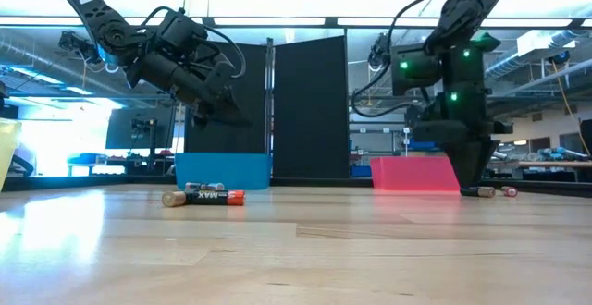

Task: Sort batteries
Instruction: Put the black-brown battery into the yellow bin

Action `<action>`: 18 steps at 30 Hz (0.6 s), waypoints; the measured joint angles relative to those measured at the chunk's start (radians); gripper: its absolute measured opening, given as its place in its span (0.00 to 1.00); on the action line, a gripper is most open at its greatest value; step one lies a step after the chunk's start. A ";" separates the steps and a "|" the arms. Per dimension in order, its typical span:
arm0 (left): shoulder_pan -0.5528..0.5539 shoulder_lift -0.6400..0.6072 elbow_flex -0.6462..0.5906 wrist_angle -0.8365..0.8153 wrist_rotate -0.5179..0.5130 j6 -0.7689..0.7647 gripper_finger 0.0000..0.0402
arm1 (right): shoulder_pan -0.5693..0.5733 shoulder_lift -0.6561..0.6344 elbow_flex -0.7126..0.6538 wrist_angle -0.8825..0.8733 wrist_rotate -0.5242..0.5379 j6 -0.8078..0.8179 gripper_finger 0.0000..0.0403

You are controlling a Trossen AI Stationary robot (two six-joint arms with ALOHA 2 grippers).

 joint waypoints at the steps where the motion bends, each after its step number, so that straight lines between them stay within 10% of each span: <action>1: 0.000 0.000 0.000 0.000 0.000 0.000 0.01 | 0.000 0.005 0.001 0.000 0.000 0.000 0.27; 18: -0.006 0.000 -0.001 0.001 0.001 -0.007 0.01 | 0.003 0.072 -0.020 0.104 -0.071 -0.060 0.19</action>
